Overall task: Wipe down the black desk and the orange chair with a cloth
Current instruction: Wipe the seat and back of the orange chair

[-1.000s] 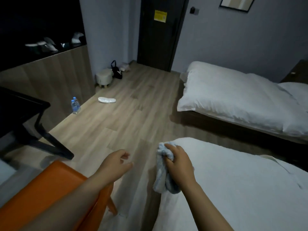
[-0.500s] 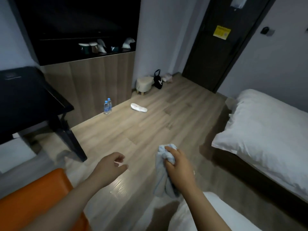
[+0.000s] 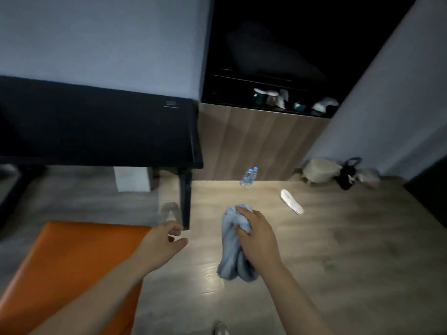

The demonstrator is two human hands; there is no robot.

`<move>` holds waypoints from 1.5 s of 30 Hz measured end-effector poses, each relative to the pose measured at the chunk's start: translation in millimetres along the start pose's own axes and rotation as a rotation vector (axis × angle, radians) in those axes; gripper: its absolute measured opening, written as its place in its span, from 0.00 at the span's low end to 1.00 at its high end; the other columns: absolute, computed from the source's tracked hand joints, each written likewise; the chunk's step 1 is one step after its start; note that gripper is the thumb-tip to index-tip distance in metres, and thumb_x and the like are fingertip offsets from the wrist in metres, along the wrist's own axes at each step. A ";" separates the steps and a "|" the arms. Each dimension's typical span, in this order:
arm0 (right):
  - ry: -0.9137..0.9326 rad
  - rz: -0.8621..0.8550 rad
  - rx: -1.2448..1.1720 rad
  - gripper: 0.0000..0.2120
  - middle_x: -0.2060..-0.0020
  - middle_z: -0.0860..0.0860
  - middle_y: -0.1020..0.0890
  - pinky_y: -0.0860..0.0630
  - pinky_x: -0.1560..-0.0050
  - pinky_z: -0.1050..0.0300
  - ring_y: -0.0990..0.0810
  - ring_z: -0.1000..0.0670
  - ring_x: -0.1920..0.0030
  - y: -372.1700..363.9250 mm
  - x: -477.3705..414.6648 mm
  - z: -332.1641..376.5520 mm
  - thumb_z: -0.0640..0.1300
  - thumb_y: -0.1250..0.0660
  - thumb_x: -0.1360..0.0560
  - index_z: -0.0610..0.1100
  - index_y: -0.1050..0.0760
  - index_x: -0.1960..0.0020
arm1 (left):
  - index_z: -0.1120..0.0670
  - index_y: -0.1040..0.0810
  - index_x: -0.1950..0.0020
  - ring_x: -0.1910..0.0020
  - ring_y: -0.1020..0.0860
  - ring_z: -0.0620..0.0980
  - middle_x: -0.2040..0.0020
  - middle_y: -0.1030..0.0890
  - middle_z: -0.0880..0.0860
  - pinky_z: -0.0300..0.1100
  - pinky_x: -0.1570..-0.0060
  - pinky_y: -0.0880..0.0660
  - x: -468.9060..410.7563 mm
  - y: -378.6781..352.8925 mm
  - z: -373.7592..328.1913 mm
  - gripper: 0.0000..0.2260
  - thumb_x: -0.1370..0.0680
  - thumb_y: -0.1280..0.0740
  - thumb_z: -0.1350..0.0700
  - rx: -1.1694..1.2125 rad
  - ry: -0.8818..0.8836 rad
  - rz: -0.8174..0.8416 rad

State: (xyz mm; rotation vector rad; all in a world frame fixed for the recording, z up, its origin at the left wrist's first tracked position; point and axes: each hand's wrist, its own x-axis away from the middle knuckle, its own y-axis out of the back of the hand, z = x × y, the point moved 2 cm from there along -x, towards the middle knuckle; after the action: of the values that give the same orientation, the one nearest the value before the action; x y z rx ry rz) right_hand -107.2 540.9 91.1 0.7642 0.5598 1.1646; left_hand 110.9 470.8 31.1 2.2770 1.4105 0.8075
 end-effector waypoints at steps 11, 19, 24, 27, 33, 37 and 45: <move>0.635 0.634 0.003 0.10 0.48 0.60 0.24 0.26 0.49 0.62 0.24 0.60 0.50 -117.6 -71.2 94.4 0.52 0.46 0.21 0.61 0.30 0.42 | 0.54 0.23 0.40 0.52 0.22 0.46 0.47 0.21 0.49 0.37 0.55 0.28 105.8 3.5 49.6 0.14 0.25 0.29 0.53 0.210 0.579 -0.710; 0.986 1.063 -0.219 0.17 0.40 0.51 0.22 0.28 0.37 0.55 0.25 0.55 0.39 -172.8 44.9 132.7 0.48 0.35 0.23 0.50 0.26 0.35 | 0.49 0.22 0.44 0.52 0.21 0.42 0.50 0.19 0.46 0.37 0.53 0.23 227.0 -57.7 70.0 0.10 0.23 0.33 0.48 0.440 0.777 -1.144; 1.031 1.382 -0.333 0.15 0.47 0.61 0.20 0.28 0.44 0.70 0.23 0.63 0.44 -196.4 107.7 120.7 0.44 0.36 0.23 0.60 0.25 0.40 | 0.45 0.20 0.47 0.54 0.20 0.39 0.54 0.17 0.44 0.35 0.55 0.23 263.6 -107.3 75.5 0.08 0.23 0.34 0.45 0.633 0.731 -1.359; 0.997 1.498 -0.334 0.16 0.41 0.57 0.21 0.28 0.38 0.61 0.25 0.61 0.39 -204.7 132.8 106.2 0.43 0.35 0.23 0.53 0.25 0.36 | 0.43 0.20 0.47 0.52 0.20 0.36 0.51 0.17 0.39 0.39 0.52 0.22 274.2 -131.0 75.4 0.12 0.26 0.34 0.39 0.786 0.664 -1.421; 0.903 1.596 -0.326 0.16 0.41 0.56 0.20 0.26 0.40 0.61 0.23 0.59 0.40 -205.5 143.4 80.1 0.44 0.35 0.23 0.52 0.26 0.36 | 0.51 0.18 0.48 0.54 0.16 0.49 0.53 0.15 0.52 0.42 0.57 0.21 262.3 -162.2 76.8 0.17 0.27 0.32 0.40 1.162 0.523 -1.419; 0.861 1.673 -0.268 0.17 0.43 0.58 0.20 0.25 0.46 0.67 0.22 0.60 0.42 -213.5 124.2 52.6 0.44 0.33 0.24 0.54 0.27 0.36 | 0.51 0.19 0.48 0.56 0.16 0.45 0.56 0.15 0.46 0.33 0.63 0.23 237.3 -184.4 80.0 0.11 0.24 0.33 0.46 1.092 0.609 -1.457; 0.896 1.445 -0.223 0.14 0.51 0.68 0.22 0.27 0.60 0.76 0.25 0.70 0.49 -279.8 56.1 -11.6 0.55 0.36 0.24 0.62 0.29 0.38 | 0.52 0.23 0.50 0.58 0.20 0.47 0.56 0.19 0.50 0.45 0.58 0.21 210.8 -234.2 122.7 0.04 0.22 0.33 0.52 0.624 0.834 -1.641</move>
State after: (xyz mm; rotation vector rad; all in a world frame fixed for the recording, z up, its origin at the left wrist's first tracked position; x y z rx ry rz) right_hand 68.8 541.4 -133.9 0.3254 0.5461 2.9232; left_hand 96.6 765.1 -134.8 0.1689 3.2619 0.6472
